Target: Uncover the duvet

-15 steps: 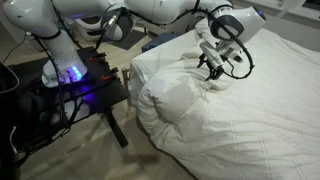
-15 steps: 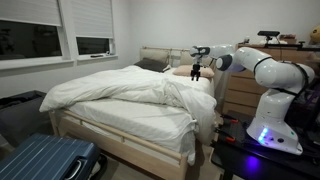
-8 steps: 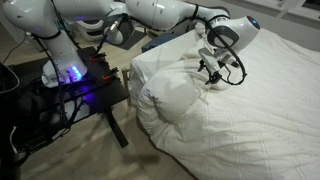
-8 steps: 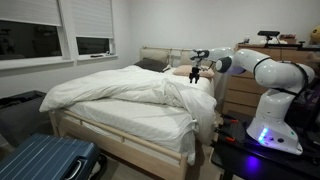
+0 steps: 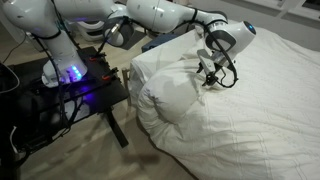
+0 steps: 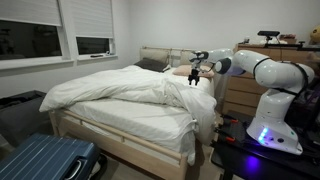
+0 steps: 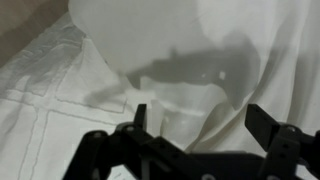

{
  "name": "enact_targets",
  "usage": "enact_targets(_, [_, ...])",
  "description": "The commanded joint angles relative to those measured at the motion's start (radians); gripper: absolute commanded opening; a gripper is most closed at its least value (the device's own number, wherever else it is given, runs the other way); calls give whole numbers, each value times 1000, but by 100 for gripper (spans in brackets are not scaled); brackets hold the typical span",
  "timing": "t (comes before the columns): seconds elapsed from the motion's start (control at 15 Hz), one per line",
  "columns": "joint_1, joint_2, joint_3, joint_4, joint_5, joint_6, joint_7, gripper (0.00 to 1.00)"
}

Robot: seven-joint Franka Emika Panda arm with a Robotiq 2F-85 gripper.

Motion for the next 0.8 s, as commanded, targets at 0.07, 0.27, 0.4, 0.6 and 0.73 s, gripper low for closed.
enact_targets(0.07, [16, 6, -21, 11, -6, -6, 65, 100])
enact_targets(0.27, [39, -6, -41, -4, -13, 3, 114, 100])
enact_targets(0.4, [42, -6, -42, -3, -14, 3, 125, 100])
enact_targets(0.6, [41, -5, -50, -9, -23, -7, 121, 100])
enact_targets(0.73, [45, 23, -60, 6, -41, -59, 71, 100])
